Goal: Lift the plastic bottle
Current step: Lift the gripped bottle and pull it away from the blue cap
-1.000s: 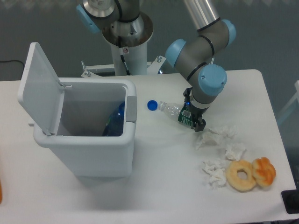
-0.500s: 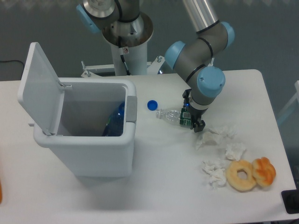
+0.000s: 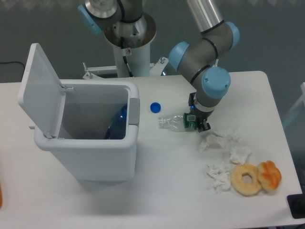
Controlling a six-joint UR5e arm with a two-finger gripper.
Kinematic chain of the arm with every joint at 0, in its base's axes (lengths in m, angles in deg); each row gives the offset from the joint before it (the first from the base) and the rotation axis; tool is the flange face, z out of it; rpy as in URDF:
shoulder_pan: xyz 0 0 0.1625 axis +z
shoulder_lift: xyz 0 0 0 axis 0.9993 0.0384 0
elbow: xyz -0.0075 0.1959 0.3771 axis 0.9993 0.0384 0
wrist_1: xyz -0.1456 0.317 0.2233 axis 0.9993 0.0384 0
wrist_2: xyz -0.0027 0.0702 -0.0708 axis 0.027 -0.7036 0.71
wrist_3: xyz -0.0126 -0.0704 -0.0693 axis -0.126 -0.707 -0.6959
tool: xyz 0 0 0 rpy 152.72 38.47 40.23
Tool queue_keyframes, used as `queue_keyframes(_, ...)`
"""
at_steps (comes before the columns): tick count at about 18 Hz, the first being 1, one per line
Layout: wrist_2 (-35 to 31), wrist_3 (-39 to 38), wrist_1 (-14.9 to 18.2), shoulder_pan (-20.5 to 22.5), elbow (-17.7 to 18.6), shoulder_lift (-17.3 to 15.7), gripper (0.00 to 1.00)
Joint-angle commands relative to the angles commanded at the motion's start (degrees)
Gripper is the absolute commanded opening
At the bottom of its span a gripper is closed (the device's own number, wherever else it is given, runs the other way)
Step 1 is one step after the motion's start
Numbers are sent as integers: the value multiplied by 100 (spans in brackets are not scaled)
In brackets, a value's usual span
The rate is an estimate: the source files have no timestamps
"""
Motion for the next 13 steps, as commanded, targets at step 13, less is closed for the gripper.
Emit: queue_keyframes(13, 332, -1979, 396, -88, -1802, 228, 61)
